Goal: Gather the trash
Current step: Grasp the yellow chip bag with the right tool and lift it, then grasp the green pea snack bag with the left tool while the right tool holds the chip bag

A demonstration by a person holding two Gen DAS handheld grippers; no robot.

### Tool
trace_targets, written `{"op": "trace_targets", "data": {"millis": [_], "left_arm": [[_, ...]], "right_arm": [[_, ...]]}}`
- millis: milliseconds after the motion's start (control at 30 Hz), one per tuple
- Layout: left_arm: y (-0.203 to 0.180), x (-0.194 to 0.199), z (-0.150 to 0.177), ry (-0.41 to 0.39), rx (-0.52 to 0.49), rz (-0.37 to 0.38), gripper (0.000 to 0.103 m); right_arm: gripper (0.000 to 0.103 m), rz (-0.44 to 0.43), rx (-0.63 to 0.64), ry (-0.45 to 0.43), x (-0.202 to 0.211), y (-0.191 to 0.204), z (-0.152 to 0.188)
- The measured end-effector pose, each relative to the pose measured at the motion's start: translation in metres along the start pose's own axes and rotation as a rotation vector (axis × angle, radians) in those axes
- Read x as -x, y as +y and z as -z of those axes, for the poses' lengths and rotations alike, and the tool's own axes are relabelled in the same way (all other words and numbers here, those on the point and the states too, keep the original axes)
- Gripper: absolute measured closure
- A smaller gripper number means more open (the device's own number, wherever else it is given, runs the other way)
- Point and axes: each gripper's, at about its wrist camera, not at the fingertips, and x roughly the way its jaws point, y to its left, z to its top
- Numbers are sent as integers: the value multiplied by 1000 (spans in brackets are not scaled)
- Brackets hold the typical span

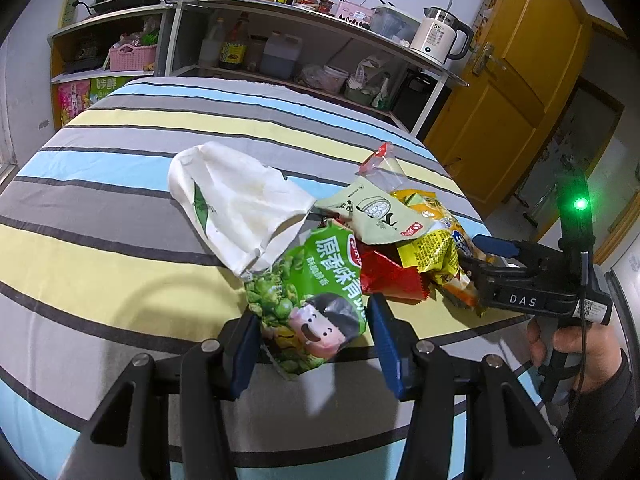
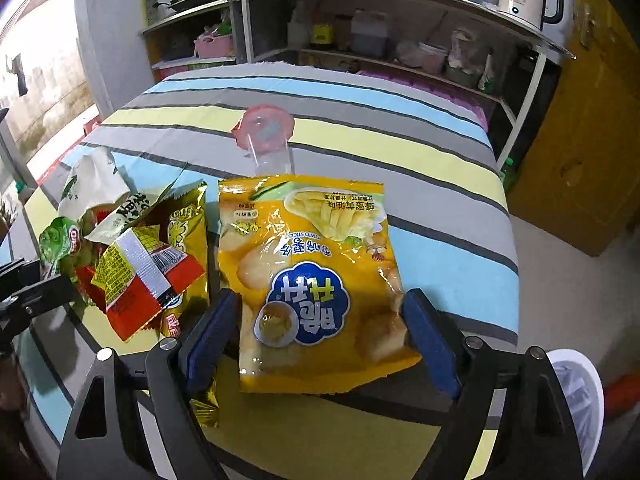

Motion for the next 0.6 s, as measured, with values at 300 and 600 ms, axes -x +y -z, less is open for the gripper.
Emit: {"op": "trace_targets", "data": {"millis": [300, 600], "left_arm": [[-5, -2, 2, 2, -22, -17, 50], [-11, 3, 6, -3, -43, -33, 52]], "right_arm": [[57, 23, -29, -20, 11, -6, 7], [93, 31, -112, -70, 30, -21, 19]]}}
